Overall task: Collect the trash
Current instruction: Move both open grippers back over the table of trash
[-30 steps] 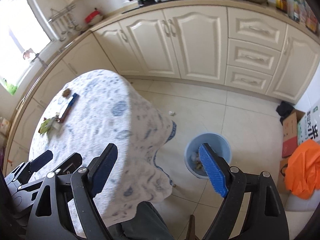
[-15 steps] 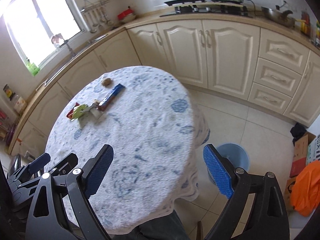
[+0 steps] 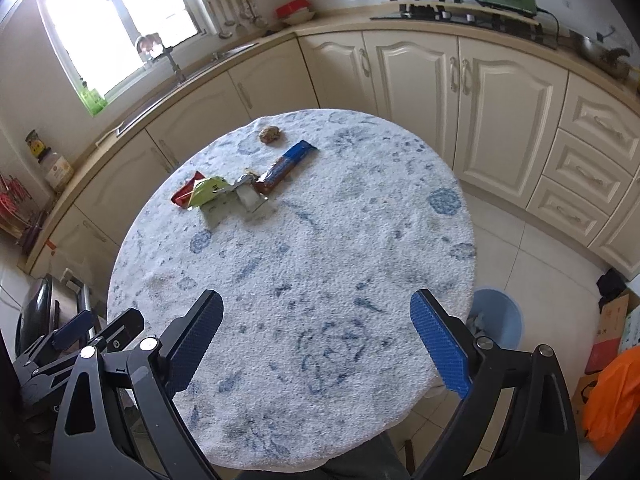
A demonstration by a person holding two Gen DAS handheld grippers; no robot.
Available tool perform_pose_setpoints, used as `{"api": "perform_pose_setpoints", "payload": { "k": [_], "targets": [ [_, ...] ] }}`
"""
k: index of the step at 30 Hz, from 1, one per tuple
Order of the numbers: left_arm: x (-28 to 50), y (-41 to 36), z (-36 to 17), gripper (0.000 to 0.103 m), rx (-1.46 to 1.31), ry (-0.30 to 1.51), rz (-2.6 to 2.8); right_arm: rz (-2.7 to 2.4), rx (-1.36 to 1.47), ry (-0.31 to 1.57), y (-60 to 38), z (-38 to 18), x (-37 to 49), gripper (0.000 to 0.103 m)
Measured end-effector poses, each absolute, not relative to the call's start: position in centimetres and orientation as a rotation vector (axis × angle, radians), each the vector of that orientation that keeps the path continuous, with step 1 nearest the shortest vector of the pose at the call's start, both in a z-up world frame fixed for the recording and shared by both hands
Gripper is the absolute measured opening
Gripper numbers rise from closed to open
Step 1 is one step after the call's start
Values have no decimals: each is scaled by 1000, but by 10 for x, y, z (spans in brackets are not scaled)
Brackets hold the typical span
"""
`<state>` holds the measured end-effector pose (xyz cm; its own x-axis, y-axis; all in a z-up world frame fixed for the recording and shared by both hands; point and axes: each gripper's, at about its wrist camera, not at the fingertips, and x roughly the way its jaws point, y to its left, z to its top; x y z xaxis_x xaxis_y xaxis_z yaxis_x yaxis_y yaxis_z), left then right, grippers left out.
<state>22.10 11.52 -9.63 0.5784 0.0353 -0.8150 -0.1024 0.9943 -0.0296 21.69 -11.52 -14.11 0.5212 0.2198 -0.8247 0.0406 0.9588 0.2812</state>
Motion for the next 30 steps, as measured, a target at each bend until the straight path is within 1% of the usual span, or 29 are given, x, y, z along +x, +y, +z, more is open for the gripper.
{"api": "perform_pose_setpoints", "payload": {
  "k": [8, 17, 22, 26, 30],
  "targets": [
    [240, 148, -110, 85, -132, 989, 125, 145, 235, 1064, -86, -151, 238, 97],
    [288, 169, -124, 85, -172, 1024, 145, 163, 198, 1122, -63, -169, 276, 97],
    [339, 171, -130, 85, -191, 1045, 115, 157, 188, 1157, -60, -183, 312, 97],
    [388, 169, -134, 85, -224, 1020, 109, 149, 175, 1172, -61, -194, 348, 97],
    [442, 165, -151, 85, -236, 1044, 103, 142, 174, 1176, -66, -205, 381, 97]
  ]
}}
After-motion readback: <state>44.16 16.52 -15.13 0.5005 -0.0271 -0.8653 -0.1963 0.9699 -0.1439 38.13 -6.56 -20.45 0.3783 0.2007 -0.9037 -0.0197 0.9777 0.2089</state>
